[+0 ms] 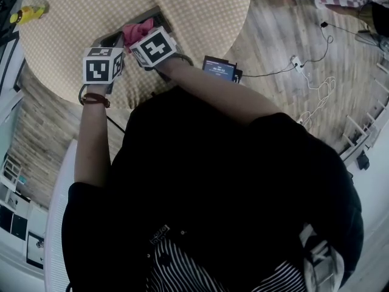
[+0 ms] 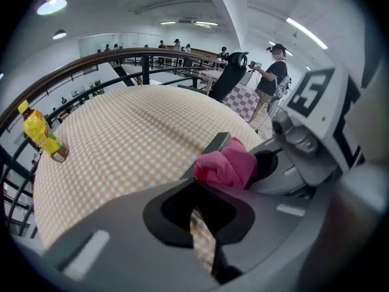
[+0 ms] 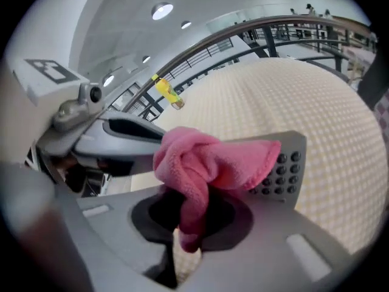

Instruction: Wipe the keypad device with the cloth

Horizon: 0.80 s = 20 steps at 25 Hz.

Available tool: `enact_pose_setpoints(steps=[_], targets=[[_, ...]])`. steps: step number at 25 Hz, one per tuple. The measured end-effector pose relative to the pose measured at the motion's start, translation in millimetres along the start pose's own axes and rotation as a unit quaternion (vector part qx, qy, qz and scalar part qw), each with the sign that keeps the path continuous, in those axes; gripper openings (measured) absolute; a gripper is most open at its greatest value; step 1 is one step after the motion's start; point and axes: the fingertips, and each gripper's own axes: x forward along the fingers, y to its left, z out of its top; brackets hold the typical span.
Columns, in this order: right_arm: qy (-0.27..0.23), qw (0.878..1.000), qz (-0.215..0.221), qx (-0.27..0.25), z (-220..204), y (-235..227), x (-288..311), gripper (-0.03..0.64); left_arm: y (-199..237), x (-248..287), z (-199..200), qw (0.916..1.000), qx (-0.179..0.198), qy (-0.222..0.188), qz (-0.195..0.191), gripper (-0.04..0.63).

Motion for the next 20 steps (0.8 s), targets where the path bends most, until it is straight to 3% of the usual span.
enact_pose_setpoints(steps=[4, 8, 12, 16, 18, 20], targets=[[0.005, 1.000, 0.018, 0.017, 4, 0, 1, 0.063, -1, 0, -1, 0.9998, 0.016, 0.001, 0.012, 0.005], [0.014, 1.000, -0.004, -0.010, -12, -6, 7, 0.062, -3, 1, -2, 0.9989, 0.040, 0.004, 0.023, 0.005], [0.049, 0.998, 0.009, 0.031, -43, -16, 19, 0.063, -2, 0, -3, 0.9999, 0.011, 0.002, 0.007, 0.005], [0.072, 0.997, 0.005, 0.024, -59, -21, 24, 0.061, -3, 0, -1, 1.0000, 0.006, -0.005, 0.001, 0.005], [0.073, 0.997, 0.006, 0.026, -58, -20, 24, 0.063, -9, 4, -11, 0.9995, 0.012, 0.020, -0.020, 0.005], [0.065, 0.998, 0.002, 0.022, -52, -20, 22, 0.062, -30, 23, -48, 0.9941, 0.035, 0.083, -0.061, 0.005]])
